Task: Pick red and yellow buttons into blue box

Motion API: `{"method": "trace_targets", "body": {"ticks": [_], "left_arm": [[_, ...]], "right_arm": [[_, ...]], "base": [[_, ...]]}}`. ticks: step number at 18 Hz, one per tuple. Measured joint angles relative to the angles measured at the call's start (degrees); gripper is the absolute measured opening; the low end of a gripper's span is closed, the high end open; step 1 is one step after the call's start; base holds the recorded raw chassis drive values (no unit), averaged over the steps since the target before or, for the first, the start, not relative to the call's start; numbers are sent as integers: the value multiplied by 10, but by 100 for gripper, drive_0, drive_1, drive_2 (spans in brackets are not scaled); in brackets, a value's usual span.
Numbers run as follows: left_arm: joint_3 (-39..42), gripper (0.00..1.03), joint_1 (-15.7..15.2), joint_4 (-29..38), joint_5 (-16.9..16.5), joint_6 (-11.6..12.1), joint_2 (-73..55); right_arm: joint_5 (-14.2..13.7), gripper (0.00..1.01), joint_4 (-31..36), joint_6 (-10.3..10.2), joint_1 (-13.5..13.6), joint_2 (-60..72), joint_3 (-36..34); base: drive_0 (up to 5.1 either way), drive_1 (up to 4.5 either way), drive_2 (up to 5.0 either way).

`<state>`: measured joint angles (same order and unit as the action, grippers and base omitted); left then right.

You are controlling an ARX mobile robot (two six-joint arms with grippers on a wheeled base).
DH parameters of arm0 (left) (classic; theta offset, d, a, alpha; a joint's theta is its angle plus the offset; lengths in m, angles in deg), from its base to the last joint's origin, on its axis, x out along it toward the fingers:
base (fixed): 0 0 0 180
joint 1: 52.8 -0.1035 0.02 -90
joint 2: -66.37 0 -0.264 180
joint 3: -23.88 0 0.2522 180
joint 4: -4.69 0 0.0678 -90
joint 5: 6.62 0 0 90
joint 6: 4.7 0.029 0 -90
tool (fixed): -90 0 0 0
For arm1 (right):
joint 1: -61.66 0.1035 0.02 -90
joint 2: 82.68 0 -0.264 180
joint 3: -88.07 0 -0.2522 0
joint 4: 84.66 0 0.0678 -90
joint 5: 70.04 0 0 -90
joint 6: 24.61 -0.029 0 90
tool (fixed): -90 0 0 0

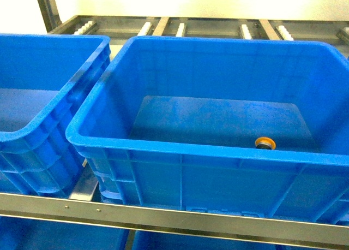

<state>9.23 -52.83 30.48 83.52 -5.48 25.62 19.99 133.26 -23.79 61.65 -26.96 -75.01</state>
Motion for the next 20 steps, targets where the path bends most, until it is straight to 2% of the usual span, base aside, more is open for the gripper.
{"method": "trace_targets", "body": {"ticks": [4, 9, 14, 20], "left_arm": [[0, 2, 0, -97, -1, 0, 105], [1, 2, 0, -174, -1, 0, 186], [1, 2, 0, -239, -1, 0, 252], [1, 2, 0, -283, -1, 0, 297]], "right_arm": [[0, 2, -102, 0, 0, -124, -21], [0, 2, -197, 0, 0, -231, -24], [0, 2, -286, 0, 0, -326, -24], [0, 2, -352, 0, 0, -394, -24]], "base": [[0, 0, 0], [0, 0, 0], [0, 0, 0], [0, 0, 0]]}}
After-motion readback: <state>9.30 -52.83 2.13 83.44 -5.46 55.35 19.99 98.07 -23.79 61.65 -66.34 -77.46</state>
